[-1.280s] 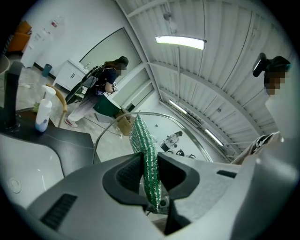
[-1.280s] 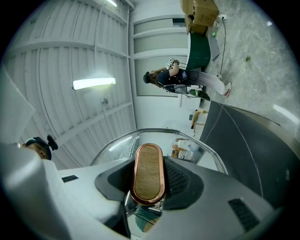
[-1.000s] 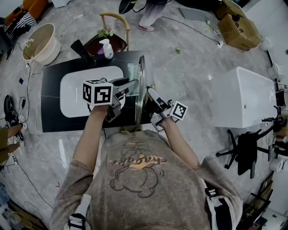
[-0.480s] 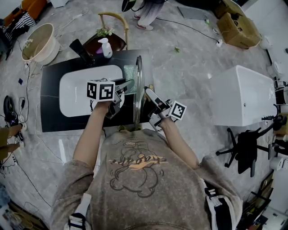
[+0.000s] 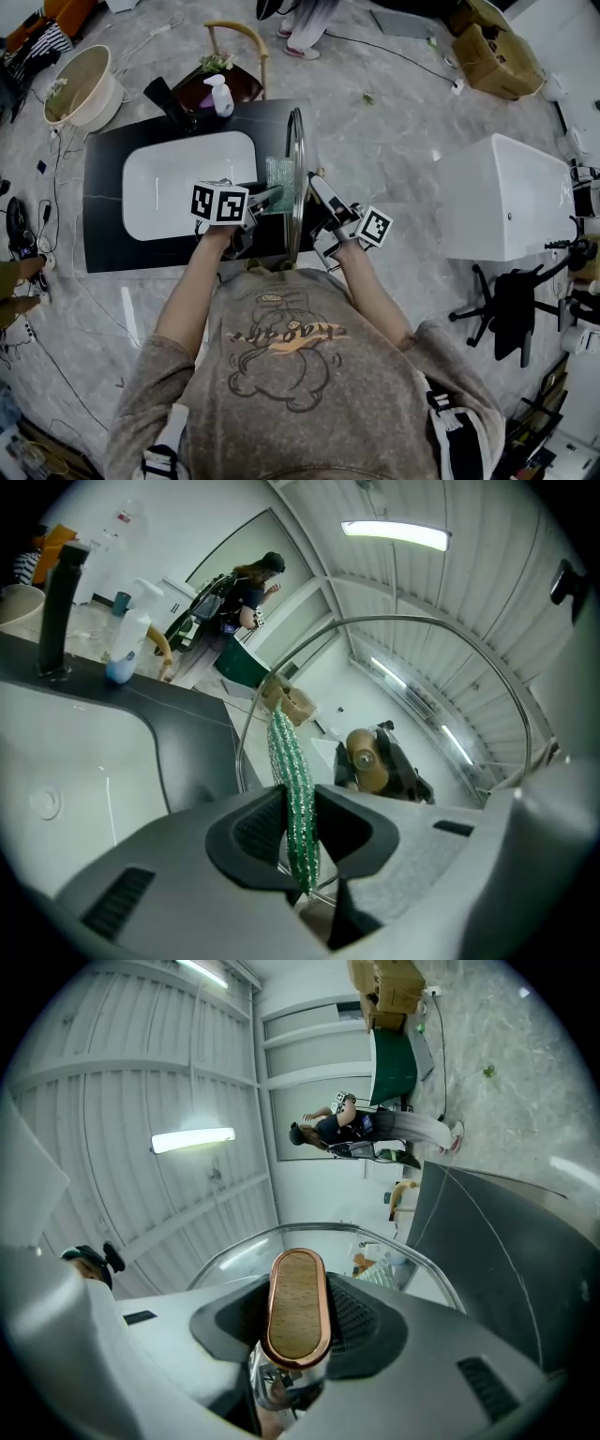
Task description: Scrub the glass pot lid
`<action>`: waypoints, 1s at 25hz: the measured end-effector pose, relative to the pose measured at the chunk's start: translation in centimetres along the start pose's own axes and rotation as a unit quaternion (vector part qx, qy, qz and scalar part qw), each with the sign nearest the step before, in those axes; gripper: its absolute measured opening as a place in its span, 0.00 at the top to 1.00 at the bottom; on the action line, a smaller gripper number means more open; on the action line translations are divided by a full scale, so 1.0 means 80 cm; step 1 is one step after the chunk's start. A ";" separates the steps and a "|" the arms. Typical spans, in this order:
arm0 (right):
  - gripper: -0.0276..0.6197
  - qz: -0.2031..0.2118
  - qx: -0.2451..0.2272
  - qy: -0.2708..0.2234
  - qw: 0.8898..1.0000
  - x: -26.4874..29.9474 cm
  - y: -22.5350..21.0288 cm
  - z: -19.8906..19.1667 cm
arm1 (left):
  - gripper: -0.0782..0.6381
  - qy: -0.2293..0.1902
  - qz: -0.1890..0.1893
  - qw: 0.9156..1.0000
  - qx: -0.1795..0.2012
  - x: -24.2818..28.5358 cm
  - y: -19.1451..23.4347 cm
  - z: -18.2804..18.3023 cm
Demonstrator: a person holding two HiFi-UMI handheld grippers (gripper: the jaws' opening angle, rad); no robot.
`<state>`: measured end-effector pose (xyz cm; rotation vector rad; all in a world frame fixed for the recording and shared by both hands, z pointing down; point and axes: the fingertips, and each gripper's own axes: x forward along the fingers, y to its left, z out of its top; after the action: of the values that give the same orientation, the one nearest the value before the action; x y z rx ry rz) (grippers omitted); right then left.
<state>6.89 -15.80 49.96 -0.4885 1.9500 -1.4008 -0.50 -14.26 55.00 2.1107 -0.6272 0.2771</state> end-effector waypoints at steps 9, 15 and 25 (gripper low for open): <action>0.68 -0.030 -0.013 -0.027 0.999 -0.005 -0.018 0.020 | 0.77 0.040 -0.027 0.999 -0.001 0.005 -0.027 -0.039; 0.68 -0.034 -0.006 -0.037 0.999 -0.007 -0.022 0.024 | 0.77 0.041 -0.063 0.997 -0.002 -0.016 -0.058 -0.039; 0.68 -0.045 -0.009 -0.037 0.998 -0.014 -0.027 0.028 | 0.77 0.010 -0.123 0.992 -0.001 -0.049 -0.112 -0.006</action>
<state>9.07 -17.35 51.92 -0.6349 1.9045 -1.4014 0.97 -8.32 47.39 2.1547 -0.3492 0.1589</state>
